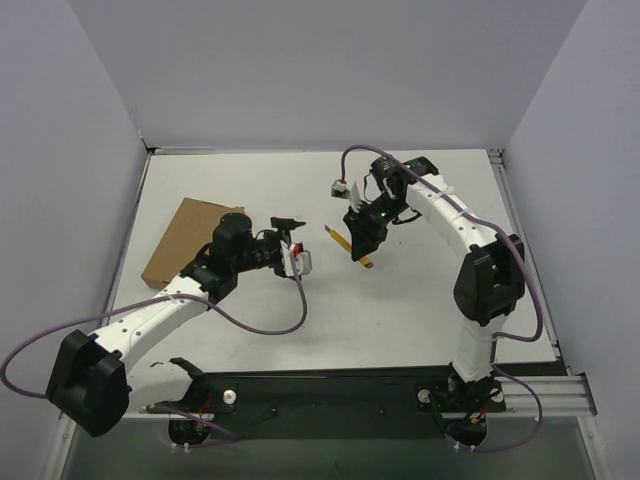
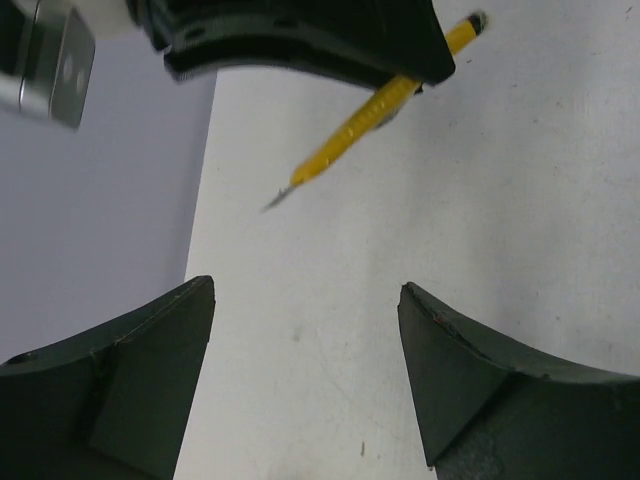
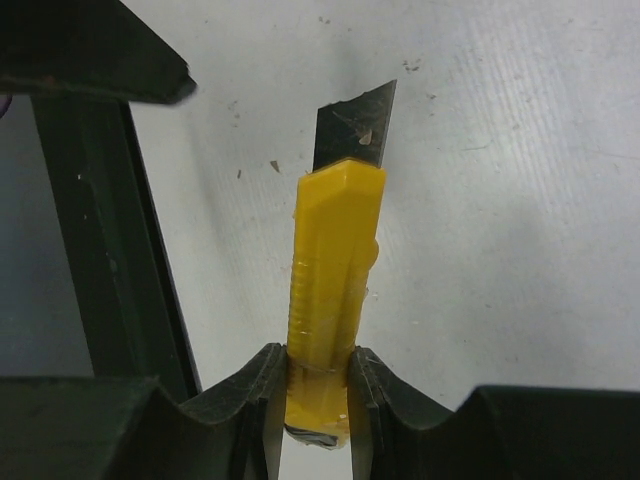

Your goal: Unpack the express box

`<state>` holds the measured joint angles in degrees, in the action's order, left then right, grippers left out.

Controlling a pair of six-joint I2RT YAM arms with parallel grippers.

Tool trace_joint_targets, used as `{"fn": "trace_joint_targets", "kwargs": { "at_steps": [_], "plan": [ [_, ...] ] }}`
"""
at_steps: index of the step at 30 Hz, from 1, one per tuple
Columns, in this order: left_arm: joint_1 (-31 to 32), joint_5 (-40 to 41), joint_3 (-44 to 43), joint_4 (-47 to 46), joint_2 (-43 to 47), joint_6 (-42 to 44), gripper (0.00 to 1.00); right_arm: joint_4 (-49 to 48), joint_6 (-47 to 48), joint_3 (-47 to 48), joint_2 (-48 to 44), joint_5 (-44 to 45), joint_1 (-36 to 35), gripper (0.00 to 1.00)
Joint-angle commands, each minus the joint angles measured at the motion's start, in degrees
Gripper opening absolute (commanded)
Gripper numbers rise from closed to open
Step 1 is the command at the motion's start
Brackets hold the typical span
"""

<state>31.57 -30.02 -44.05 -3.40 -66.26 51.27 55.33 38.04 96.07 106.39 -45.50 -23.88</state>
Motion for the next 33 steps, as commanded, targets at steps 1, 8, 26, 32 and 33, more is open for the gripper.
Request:
{"fn": "trace_joint_targets", "kwargs": {
  "at_steps": [1,8,26,32,33],
  "plan": [
    [3.93,-0.13,-0.07,-13.98,-3.87,10.77,0.83,7.95,4.41,4.56,2.16,-4.51,-3.27,0.01],
    [6.22,-0.73,-1.56,-17.09,-7.92,13.60,0.80,7.86,5.38,6.14,3.21,-3.11,-6.35,0.01],
    [5.87,-7.60,-9.65,6.38,-14.51,26.78,0.38,7.16,4.94,7.99,4.18,-3.37,-7.32,0.00],
    [4.73,-4.88,-13.07,5.42,-15.65,16.54,0.00,4.36,0.14,8.51,2.95,-0.04,-6.27,0.30],
    [3.94,-4.87,-14.38,6.38,-16.09,9.02,0.00,0.52,-2.77,9.47,1.73,1.88,-5.48,0.45]
  ]
}}
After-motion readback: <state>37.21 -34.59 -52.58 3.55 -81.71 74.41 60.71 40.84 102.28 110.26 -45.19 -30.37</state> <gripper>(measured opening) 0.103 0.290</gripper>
